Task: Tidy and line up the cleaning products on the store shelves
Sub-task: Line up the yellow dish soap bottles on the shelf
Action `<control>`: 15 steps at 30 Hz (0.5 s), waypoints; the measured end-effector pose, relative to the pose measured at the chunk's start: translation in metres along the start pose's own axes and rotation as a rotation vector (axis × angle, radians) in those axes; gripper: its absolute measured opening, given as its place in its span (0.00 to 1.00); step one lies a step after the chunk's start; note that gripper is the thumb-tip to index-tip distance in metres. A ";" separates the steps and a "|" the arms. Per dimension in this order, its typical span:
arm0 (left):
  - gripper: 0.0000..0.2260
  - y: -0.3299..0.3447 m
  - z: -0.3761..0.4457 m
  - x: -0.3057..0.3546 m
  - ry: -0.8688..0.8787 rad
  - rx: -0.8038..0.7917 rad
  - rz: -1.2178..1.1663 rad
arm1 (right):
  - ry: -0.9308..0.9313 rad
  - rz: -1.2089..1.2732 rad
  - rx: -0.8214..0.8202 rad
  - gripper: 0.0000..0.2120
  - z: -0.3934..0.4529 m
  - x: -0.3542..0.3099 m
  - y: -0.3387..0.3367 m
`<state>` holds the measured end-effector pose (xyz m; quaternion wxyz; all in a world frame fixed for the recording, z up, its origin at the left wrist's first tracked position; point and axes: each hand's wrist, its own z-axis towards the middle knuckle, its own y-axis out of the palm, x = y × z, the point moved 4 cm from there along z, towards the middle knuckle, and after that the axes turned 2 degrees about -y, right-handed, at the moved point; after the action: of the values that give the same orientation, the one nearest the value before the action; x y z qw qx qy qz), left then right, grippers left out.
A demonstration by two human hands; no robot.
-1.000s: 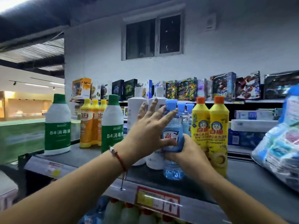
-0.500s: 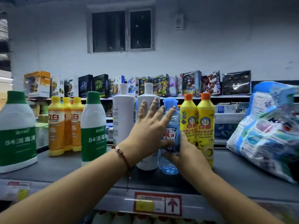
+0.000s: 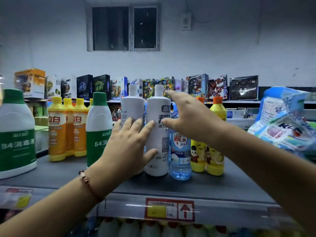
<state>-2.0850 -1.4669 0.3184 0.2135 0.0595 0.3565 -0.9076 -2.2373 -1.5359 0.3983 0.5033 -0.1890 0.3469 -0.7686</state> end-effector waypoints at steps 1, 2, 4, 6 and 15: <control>0.38 0.001 -0.002 -0.003 -0.001 -0.011 -0.001 | -0.012 -0.032 -0.012 0.41 0.013 -0.003 0.000; 0.38 0.001 -0.004 -0.005 0.000 -0.018 0.001 | -0.010 -0.068 -0.030 0.42 0.027 -0.004 0.002; 0.38 0.002 -0.008 -0.008 -0.001 -0.034 0.006 | 0.023 -0.117 -0.075 0.45 0.052 -0.004 0.005; 0.38 0.005 -0.010 -0.011 -0.017 -0.055 0.012 | 0.073 -0.121 -0.115 0.48 0.072 -0.004 0.010; 0.36 0.009 -0.024 -0.016 -0.084 -0.070 -0.079 | 0.151 -0.158 -0.095 0.51 0.076 -0.008 0.029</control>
<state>-2.0676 -1.4512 0.2990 0.1943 -0.0001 0.3810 -0.9039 -2.1663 -1.5622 0.4299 0.4039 -0.1812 0.4039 -0.8005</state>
